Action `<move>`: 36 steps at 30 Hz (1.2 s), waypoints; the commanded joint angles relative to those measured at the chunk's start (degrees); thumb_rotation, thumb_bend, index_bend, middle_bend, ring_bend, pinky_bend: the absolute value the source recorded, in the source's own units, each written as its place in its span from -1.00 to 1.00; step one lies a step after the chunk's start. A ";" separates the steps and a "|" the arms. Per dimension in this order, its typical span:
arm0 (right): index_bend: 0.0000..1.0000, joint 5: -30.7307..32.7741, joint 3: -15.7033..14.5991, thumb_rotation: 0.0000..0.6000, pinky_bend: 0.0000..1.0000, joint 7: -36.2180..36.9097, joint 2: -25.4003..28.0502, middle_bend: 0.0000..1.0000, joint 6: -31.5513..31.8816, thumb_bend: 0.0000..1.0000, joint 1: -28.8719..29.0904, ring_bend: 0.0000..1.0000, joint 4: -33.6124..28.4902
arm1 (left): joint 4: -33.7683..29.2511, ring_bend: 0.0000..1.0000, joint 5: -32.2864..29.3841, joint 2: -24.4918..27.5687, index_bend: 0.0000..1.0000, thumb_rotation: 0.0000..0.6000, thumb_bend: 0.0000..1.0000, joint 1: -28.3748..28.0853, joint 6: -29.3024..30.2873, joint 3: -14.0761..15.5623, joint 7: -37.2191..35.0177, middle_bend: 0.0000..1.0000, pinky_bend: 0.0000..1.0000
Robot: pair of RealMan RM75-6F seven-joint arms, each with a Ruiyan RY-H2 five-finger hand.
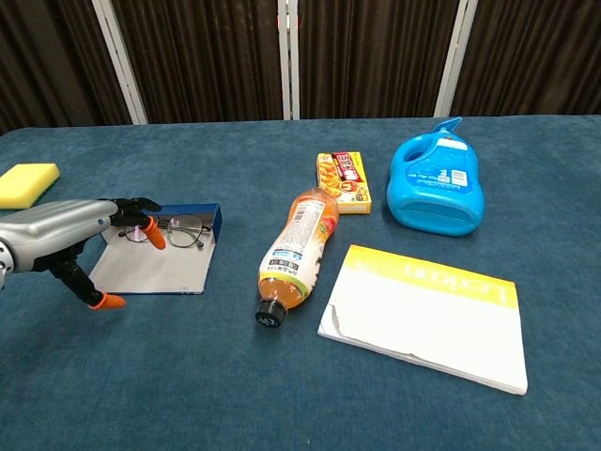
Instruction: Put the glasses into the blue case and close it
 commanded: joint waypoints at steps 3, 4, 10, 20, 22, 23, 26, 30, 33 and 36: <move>-1.00 0.16 -0.01 1.00 -1.00 0.17 0.00 -1.00 -0.19 -1.00 0.01 -1.00 0.21 | 1.19 -1.00 -1.20 -1.82 -0.47 1.00 -0.51 -0.70 -0.25 -1.06 2.02 -1.00 -1.00; -1.00 0.19 0.00 1.00 -1.00 0.20 0.01 -1.00 -0.20 -1.00 0.01 -1.00 0.23 | 1.45 -1.00 -1.38 -2.04 -0.47 1.00 -0.50 -0.77 -0.22 -1.16 2.44 -1.00 -1.00; -1.00 0.32 -0.03 1.00 -1.00 0.04 -0.14 -1.00 -0.43 -1.00 0.09 -1.00 0.41 | 2.94 -1.00 -2.49 -2.82 -0.47 1.00 -0.46 -1.00 -0.90 -1.53 3.35 -1.00 -1.00; -1.00 0.47 -0.02 1.00 -1.00 -0.34 -0.35 -1.00 -0.67 -1.00 0.22 -1.00 0.46 | 6.02 -1.00 -1.19 -4.77 -0.49 1.00 -0.47 -0.78 -1.06 -1.20 1.56 -1.00 -1.00; -1.00 0.52 -0.01 1.00 -1.00 -0.23 -0.38 -1.00 -0.77 -1.00 0.26 -1.00 0.52 | 6.90 -1.00 -0.79 -5.29 -0.49 1.00 -0.47 -0.70 -0.96 -1.04 1.38 -1.00 -1.00; -1.00 0.50 -0.02 1.00 -1.00 -0.19 -0.39 -1.00 -0.80 -1.00 0.27 -1.00 0.52 | 7.21 -1.00 -0.65 -5.51 -0.49 1.00 -0.47 -0.63 -0.95 -1.01 1.11 -1.00 -1.00; -1.00 0.38 -0.08 1.00 -1.00 -0.25 -0.40 -1.00 -0.89 -1.00 0.34 -1.00 0.51 | 8.40 -1.00 -0.01 -6.14 -0.49 1.00 -0.47 -0.45 -0.92 -0.86 0.15 -1.00 -1.00; -1.00 0.43 -0.12 1.00 -1.00 -0.18 -0.44 -1.00 -0.97 -1.00 0.34 -1.00 0.57 | 9.88 -1.00 0.76 -6.85 -0.49 1.00 -0.46 -0.24 -0.71 -0.83 -0.86 -1.00 -1.00; -1.00 0.49 -0.10 1.00 -1.00 -0.03 -0.38 -1.00 -1.00 -1.00 0.34 -1.00 0.61 | 10.56 -1.00 1.31 -7.05 -0.49 1.00 -0.42 -0.16 -0.62 -0.81 -1.33 -1.00 -1.00; -1.00 0.50 -0.10 1.00 -1.00 0.00 -0.42 -1.00 -1.07 -1.00 0.38 -1.00 0.63 | 10.66 -1.00 1.72 -6.96 -0.49 1.00 -0.27 -0.04 -0.54 -0.85 -1.73 -1.00 -1.00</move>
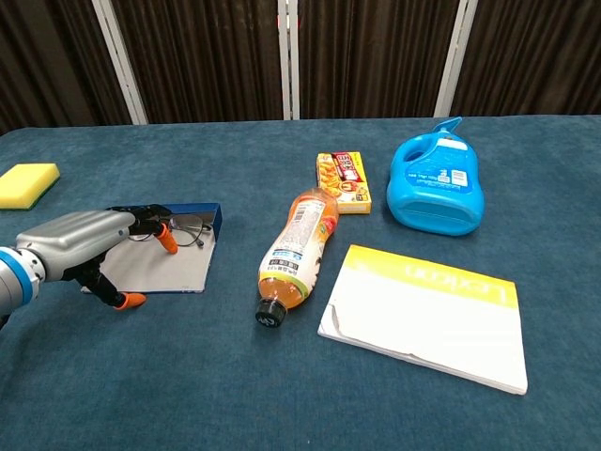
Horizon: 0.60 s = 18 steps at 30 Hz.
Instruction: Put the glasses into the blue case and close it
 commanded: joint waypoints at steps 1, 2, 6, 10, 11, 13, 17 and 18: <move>-1.00 0.00 0.00 1.00 -1.00 0.01 -0.02 -1.00 0.01 -1.00 0.00 -1.00 0.01 | -0.03 -1.00 0.40 0.16 -0.49 1.00 -0.24 0.11 0.08 0.02 -0.34 -1.00 -1.00; -1.00 0.00 -0.01 1.00 -1.00 0.04 -0.01 -1.00 0.01 -1.00 0.00 -1.00 -0.01 | -0.04 -1.00 0.55 0.25 -0.49 1.00 -0.18 0.14 0.10 0.04 -0.40 -1.00 -1.00; -1.00 -0.05 -0.04 1.00 -1.00 0.09 -0.03 -1.00 -0.02 -1.00 0.01 -1.00 -0.02 | -0.11 -1.00 0.84 0.52 -0.49 1.00 -0.07 0.21 0.28 -0.19 -0.50 -1.00 -1.00; -1.00 -0.11 -0.08 1.00 -1.00 0.10 -0.04 -1.00 -0.03 -1.00 0.02 -1.00 -0.04 | -0.31 -1.00 0.73 0.83 -0.48 1.00 -0.06 0.11 0.08 -0.53 -0.29 -1.00 -1.00; -1.00 -0.08 -0.08 1.00 -1.00 0.15 -0.03 -1.00 -0.05 -1.00 0.02 -1.00 -0.04 | -0.41 -1.00 0.72 0.96 -0.48 1.00 -0.05 0.09 0.11 -0.68 -0.30 -1.00 -1.00; -1.00 -0.06 -0.08 1.00 -1.00 0.25 -0.01 -1.00 -0.08 -1.00 0.02 -1.00 -0.03 | -0.56 -1.00 0.71 1.13 -0.48 1.00 -0.02 0.07 0.20 -0.91 -0.33 -1.00 -1.00; -1.00 -0.09 -0.13 1.00 -1.00 0.30 -0.02 -1.00 -0.22 -1.00 0.07 -1.00 0.02 | -0.88 -1.00 0.49 1.51 -0.48 1.00 -0.01 -0.13 -0.05 -1.39 -0.24 -1.00 -1.00; -1.00 -0.15 -0.16 1.00 -1.00 0.26 -0.04 -1.00 -0.20 -1.00 0.07 -1.00 0.00 | -0.88 -1.00 0.42 1.54 -0.48 1.00 -0.01 -0.20 -0.09 -1.55 -0.22 -1.00 -1.00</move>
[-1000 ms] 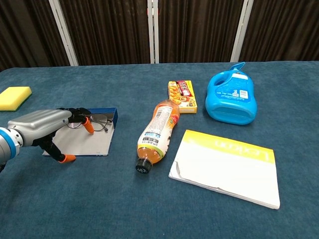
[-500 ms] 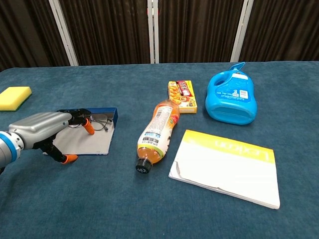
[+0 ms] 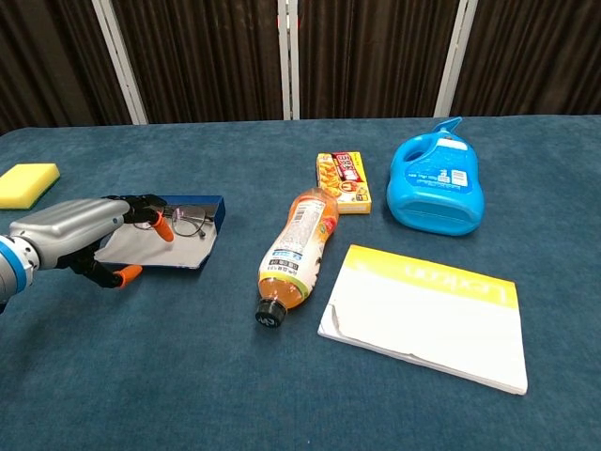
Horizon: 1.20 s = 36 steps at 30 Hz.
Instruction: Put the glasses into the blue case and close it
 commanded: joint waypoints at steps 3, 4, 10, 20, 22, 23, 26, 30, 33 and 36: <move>-1.00 -0.09 -0.05 1.00 -1.00 0.04 -0.03 -1.00 -0.01 -1.00 0.02 -1.00 -0.01 | 0.40 -1.00 -0.48 0.01 -0.46 1.00 0.01 -0.47 -0.28 -0.79 0.31 -1.00 -1.00; -1.00 -0.08 -0.06 1.00 -1.00 0.09 -0.03 -1.00 -0.05 -1.00 0.03 -1.00 -0.02 | 0.66 -1.00 -0.77 -0.05 -0.45 1.00 0.02 -0.67 -0.46 -1.15 0.37 -1.00 -1.00; -1.00 0.04 -0.05 1.00 -1.00 0.05 -0.16 -1.00 -0.25 -1.00 0.12 -1.00 0.14 | 2.00 -1.00 -2.48 -0.12 -0.42 1.00 0.04 -1.99 -1.83 -3.13 0.35 -1.00 -1.00; -1.00 0.39 -0.07 1.00 -1.00 -0.26 -0.50 -1.00 -0.81 -1.00 0.35 -1.00 0.43 | 5.48 -1.00 -4.07 -1.09 -0.33 1.00 0.09 -3.29 -3.87 -4.19 -0.38 -1.00 -1.00; -1.00 0.45 -0.09 1.00 -1.00 -0.33 -0.57 -1.00 -0.94 -1.00 0.40 -1.00 0.52 | 6.29 -1.00 -4.11 -1.44 -0.32 1.00 0.09 -3.43 -4.23 -4.23 -1.02 -1.00 -1.00; -1.00 0.48 -0.10 1.00 -1.00 -0.38 -0.60 -1.00 -0.99 -1.00 0.42 -1.00 0.57 | 6.73 -1.00 -4.05 -1.60 -0.31 1.00 0.09 -3.48 -4.32 -4.21 -1.29 -1.00 -1.00; -1.00 0.55 -0.12 1.00 -1.00 -0.47 -0.69 -1.00 -1.13 -1.00 0.48 -1.00 0.66 | 7.67 -1.00 -4.07 -1.94 -0.31 1.00 0.10 -3.61 -4.53 -4.23 -1.66 -1.00 -1.00; -1.00 0.65 -0.11 1.00 -1.00 -0.70 -0.88 -1.00 -1.33 -1.00 0.61 -1.00 0.81 | 9.50 -1.00 -3.71 -2.65 -0.27 1.00 0.17 -4.53 -4.84 -4.84 -2.39 -1.00 -1.00; -1.00 0.69 -0.12 1.00 -1.00 -0.77 -0.95 -1.00 -1.38 -1.00 0.63 -1.00 0.85 | 10.12 -1.00 -3.66 -2.91 -0.26 1.00 0.21 -4.93 -5.02 -5.05 -2.52 -1.00 -1.00; -1.00 0.71 -0.12 1.00 -1.00 -0.89 -0.99 -1.00 -1.40 -1.00 0.66 -1.00 0.88 | 10.65 -1.00 -3.98 -3.11 -0.26 1.00 0.24 -5.27 -5.29 -5.30 -2.31 -1.00 -1.00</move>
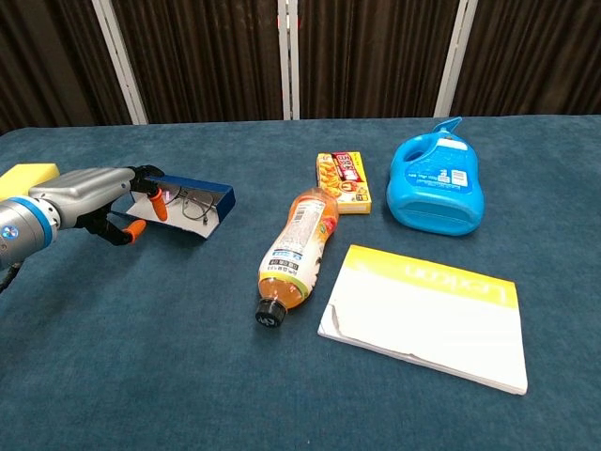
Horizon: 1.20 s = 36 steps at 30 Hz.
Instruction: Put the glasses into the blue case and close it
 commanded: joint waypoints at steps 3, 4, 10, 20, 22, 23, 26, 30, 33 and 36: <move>-1.00 0.04 0.00 1.00 -1.00 -0.10 -0.05 -1.00 0.02 -1.00 0.00 -1.00 0.04 | 0.68 -1.00 -0.40 -0.28 -0.24 1.00 0.25 -0.37 -0.41 -0.37 -0.29 -1.00 -1.00; -1.00 0.03 -0.01 1.00 -1.00 -0.10 -0.06 -1.00 0.01 -1.00 0.01 -1.00 0.04 | 0.91 -1.00 -0.44 -0.37 -0.21 1.00 0.25 -0.44 -0.46 -0.45 -0.49 -1.00 -1.00; -1.00 0.08 0.01 1.00 -1.00 -0.13 -0.10 -1.00 -0.03 -1.00 0.05 -1.00 0.05 | 1.68 -1.00 0.17 -0.72 0.02 1.00 0.26 -0.53 -0.16 -0.56 -2.29 -1.00 -1.00; -1.00 -0.06 0.00 1.00 -1.00 0.13 -0.01 -1.00 0.14 -1.00 0.01 -1.00 -0.04 | -1.06 -1.00 2.18 1.50 0.32 1.00 0.26 0.76 1.55 0.71 -3.91 -1.00 -1.00; -1.00 -0.10 0.00 1.00 -1.00 0.17 0.03 -1.00 0.21 -1.00 -0.01 -1.00 -0.09 | -2.16 -1.00 2.49 2.35 0.34 1.00 0.26 1.15 1.81 0.99 -4.23 -1.00 -1.00; -1.00 -0.13 -0.02 1.00 -1.00 0.21 0.05 -1.00 0.24 -1.00 -0.04 -1.00 -0.12 | -3.00 -1.00 2.70 2.99 0.34 1.00 0.26 1.43 2.02 1.17 -4.47 -1.00 -1.00; -1.00 -0.30 -0.05 1.00 -1.00 0.37 0.17 -1.00 0.44 -1.00 -0.12 -1.00 -0.24 | -6.96 -1.00 3.77 6.39 0.35 1.00 0.27 2.53 2.78 2.36 -4.06 -1.00 -1.00; -1.00 -0.50 -0.07 1.00 -1.00 0.46 0.27 -1.00 0.61 -1.00 -0.15 -1.00 -0.43 | -13.65 -1.00 3.64 11.78 0.35 1.00 0.27 3.43 2.34 3.41 -2.49 -1.00 -1.00; -1.00 -0.67 -0.13 1.00 -1.00 0.48 0.34 -1.00 0.71 -1.00 -0.20 -1.00 -0.60 | -18.56 -1.00 2.57 15.64 0.36 1.00 0.27 3.89 2.41 3.59 -0.19 -1.00 -1.00; -1.00 -0.75 -0.17 1.00 -1.00 0.53 0.38 -1.00 0.69 -1.00 -0.19 -1.00 -0.71 | -21.54 -1.00 0.57 17.52 0.37 1.00 0.27 3.73 1.64 3.43 1.78 -1.00 -1.00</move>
